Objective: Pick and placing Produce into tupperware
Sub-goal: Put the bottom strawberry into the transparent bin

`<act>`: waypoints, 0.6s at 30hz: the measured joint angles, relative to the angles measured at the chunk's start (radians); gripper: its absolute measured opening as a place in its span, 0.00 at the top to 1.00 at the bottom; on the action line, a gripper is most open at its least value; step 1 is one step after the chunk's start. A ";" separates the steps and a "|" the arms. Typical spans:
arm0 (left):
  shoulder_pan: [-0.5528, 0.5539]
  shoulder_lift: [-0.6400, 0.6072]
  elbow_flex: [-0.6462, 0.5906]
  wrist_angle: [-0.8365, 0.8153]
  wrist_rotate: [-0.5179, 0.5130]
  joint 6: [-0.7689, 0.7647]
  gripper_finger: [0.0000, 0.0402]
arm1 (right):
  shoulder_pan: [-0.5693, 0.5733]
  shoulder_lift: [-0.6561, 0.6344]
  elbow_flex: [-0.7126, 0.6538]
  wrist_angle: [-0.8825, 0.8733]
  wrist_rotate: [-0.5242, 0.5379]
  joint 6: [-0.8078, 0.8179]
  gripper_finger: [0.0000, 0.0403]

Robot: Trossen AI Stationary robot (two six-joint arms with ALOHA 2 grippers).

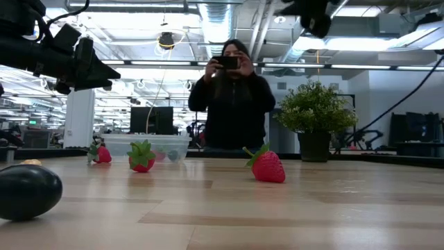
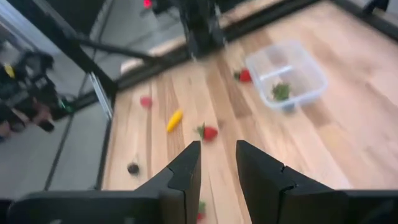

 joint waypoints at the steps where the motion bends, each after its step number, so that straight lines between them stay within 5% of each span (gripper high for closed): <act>1: 0.000 0.000 0.000 0.000 0.000 0.000 0.41 | 0.009 0.021 0.000 -0.003 0.000 -0.008 0.67; 12: 0.000 0.000 0.000 0.000 0.000 -0.005 0.41 | 0.082 0.184 0.000 0.002 0.003 -0.033 0.40; 18: 0.000 0.000 0.000 0.000 0.001 -0.005 0.41 | 0.109 0.204 0.000 0.000 0.002 -0.040 0.34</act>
